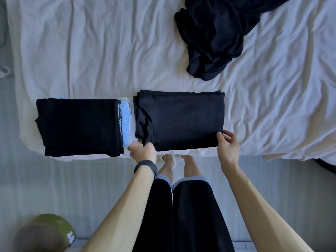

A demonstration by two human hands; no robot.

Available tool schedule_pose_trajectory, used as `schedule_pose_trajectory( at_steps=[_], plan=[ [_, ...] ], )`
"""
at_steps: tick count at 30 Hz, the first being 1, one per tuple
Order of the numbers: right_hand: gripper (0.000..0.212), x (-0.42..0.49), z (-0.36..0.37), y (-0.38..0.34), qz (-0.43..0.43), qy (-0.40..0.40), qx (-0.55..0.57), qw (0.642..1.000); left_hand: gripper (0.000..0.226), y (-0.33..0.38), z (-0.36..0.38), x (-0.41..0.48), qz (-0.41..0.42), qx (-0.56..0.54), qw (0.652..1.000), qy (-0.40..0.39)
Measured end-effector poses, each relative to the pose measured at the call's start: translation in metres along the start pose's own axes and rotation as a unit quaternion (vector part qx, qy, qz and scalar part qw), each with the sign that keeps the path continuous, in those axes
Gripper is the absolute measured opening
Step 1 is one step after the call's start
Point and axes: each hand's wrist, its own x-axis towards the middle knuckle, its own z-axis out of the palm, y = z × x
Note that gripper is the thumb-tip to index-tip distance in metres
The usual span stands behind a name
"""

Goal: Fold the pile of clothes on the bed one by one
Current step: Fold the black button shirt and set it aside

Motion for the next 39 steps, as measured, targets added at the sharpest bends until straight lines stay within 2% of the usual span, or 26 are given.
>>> schedule_pose_trajectory(
  at_steps=[1,2,3,4,6,7,9,12,14,18,26,31,33,35,37,39],
  plan=[
    [0.034,0.0,-0.002,-0.005,-0.027,0.003,-0.01,1.0,0.035,0.002,0.003,-0.015,0.044,0.035,0.998,0.03],
    [0.037,0.001,-0.003,-0.01,-0.059,0.006,-0.021,0.998,0.046,0.001,0.006,-0.025,0.136,0.069,0.988,0.035],
    [0.041,0.003,-0.003,-0.017,-0.09,0.009,-0.036,0.995,0.051,0.005,0.009,-0.034,0.26,0.106,0.96,0.013],
    [0.044,0.006,-0.002,-0.025,-0.118,0.007,-0.056,0.991,0.054,0.008,0.014,-0.033,0.377,0.154,0.913,-0.013],
    [0.051,0.017,0.003,-0.043,-0.174,-0.01,-0.107,0.979,0.062,0.03,0.031,-0.014,0.53,0.292,0.796,-0.016],
    [0.054,0.025,0.006,-0.051,-0.196,-0.026,-0.133,0.971,0.068,0.046,0.039,-0.001,0.564,0.365,0.741,-0.006],
    [0.058,0.042,0.012,-0.068,-0.225,-0.067,-0.177,0.956,0.074,0.081,0.051,0.023,0.563,0.51,0.65,-0.017],
    [0.051,0.065,0.022,-0.083,-0.238,-0.09,-0.219,0.942,0.048,0.117,0.056,0.05,0.539,0.628,0.555,-0.081],
    [0.04,0.076,0.027,-0.086,-0.244,-0.084,-0.242,0.935,0.032,0.131,0.05,0.057,0.559,0.639,0.519,-0.096],
    [0.031,0.09,0.029,-0.087,-0.258,-0.079,-0.281,0.921,0.029,0.132,0.037,0.069,0.56,0.649,0.507,-0.084],
    [0.035,0.1,0.032,-0.095,-0.24,-0.095,-0.342,0.904,0.037,0.131,0.048,0.067,0.509,0.697,0.504,-0.044],
    [0.035,0.108,0.038,-0.099,-0.23,-0.065,-0.367,0.899,0.03,0.144,0.053,0.061,0.5,0.709,0.497,-0.037],
    [0.034,0.101,0.042,-0.099,-0.241,-0.042,-0.348,0.905,0.036,0.144,0.053,0.057,0.502,0.7,0.508,-0.024],
    [0.037,0.088,0.042,-0.093,-0.287,0.005,-0.319,0.903,0.042,0.14,0.052,0.055,0.536,0.665,0.521,-0.011],
    [0.043,0.071,0.041,-0.081,-0.376,0.059,-0.322,0.867,0.048,0.13,0.052,0.053,0.596,0.606,0.526,-0.021],
    [0.045,0.062,0.044,-0.067,-0.466,0.087,-0.343,0.811,0.054,0.114,0.055,0.051,0.641,0.556,0.527,-0.043]
  ],
)
